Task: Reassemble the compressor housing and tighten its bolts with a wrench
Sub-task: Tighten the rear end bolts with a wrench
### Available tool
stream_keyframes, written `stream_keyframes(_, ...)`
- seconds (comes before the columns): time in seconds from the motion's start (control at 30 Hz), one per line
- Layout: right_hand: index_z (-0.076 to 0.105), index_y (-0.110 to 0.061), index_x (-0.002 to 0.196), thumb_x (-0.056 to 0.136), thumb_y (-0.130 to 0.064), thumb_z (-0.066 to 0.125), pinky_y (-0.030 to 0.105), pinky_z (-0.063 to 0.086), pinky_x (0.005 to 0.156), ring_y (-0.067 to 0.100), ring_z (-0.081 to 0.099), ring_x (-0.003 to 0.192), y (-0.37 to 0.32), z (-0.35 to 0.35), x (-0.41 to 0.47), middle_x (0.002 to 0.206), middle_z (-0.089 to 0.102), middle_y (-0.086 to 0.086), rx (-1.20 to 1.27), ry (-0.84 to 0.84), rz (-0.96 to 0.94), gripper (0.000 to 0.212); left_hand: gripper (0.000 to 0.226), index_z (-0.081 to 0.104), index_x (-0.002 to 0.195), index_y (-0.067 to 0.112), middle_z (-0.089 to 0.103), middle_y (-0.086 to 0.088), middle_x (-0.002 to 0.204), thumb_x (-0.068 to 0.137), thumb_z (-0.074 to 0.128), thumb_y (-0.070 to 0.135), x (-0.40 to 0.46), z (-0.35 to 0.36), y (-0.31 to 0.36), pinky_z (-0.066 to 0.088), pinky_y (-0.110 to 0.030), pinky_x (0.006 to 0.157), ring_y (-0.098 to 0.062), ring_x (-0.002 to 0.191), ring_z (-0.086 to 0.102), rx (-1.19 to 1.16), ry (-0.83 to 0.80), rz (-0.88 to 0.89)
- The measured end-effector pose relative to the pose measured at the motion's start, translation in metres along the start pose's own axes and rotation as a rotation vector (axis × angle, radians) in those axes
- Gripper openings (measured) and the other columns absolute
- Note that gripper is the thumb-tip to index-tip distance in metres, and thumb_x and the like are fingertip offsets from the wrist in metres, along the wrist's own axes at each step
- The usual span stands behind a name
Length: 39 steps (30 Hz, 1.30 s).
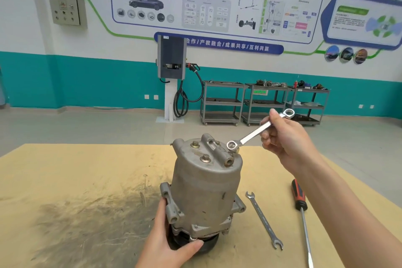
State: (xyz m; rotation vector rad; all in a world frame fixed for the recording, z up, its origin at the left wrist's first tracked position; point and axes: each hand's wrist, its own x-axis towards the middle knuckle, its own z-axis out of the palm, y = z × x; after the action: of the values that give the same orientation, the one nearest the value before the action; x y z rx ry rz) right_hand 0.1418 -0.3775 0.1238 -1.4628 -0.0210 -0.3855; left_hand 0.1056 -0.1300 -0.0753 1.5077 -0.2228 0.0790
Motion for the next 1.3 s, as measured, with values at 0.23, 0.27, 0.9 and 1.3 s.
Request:
stream_keyframes(0.23, 0.063, -0.014, 0.079, 0.093, -0.046, 0.047, 0.021, 0.04, 0.046, 0.011, 0.043, 0.043, 0.012, -0.013, -0.002, 0.051, 0.05, 0.002, 0.383, -0.078, 0.028, 0.039, 0.124, 0.026, 0.119, 0.057, 0.064, 0.039, 0.107, 0.021, 0.101, 0.045, -0.001, -0.004, -0.005, 0.052, -0.01, 0.075, 0.009, 0.103, 0.064, -0.18, -0.059, -0.004)
stream_keyframes(0.27, 0.061, -0.015, 0.077, 0.092, -0.05, 0.045, 0.022, 0.039, 0.049, 0.011, 0.041, 0.045, 0.015, -0.014, -0.003, 0.052, 0.048, 0.002, 0.426, -0.093, 0.029, 0.042, 0.123, 0.029, 0.12, 0.055, 0.066, 0.037, 0.107, 0.021, 0.102, 0.042, -0.002, -0.004, -0.005, 0.053, -0.011, 0.072, 0.007, 0.102, 0.065, -0.209, -0.067, -0.003)
stream_keyframes(0.9, 0.054, -0.014, 0.071, 0.103, -0.045, 0.03, 0.025, 0.033, 0.049, 0.013, 0.035, 0.043, 0.033, 0.0, -0.01, 0.046, 0.04, 0.0, 0.455, -0.008, -0.025, 0.05, 0.122, 0.027, 0.132, 0.053, 0.06, 0.033, 0.124, 0.035, 0.099, 0.048, -0.01, -0.001, 0.005, 0.049, -0.009, 0.083, 0.003, 0.116, 0.06, -0.155, -0.071, 0.052)
stream_keyframes(1.3, 0.05, -0.017, 0.061, 0.106, -0.031, 0.027, 0.025, 0.027, 0.044, 0.011, 0.033, 0.039, 0.057, 0.023, -0.017, 0.047, 0.042, -0.005, 0.449, 0.32, -0.273, 0.052, 0.134, 0.019, 0.152, 0.036, 0.059, 0.022, 0.134, 0.043, 0.096, 0.05, -0.012, 0.0, 0.007, 0.047, -0.017, 0.096, -0.004, 0.125, 0.057, -0.046, -0.09, 0.066)
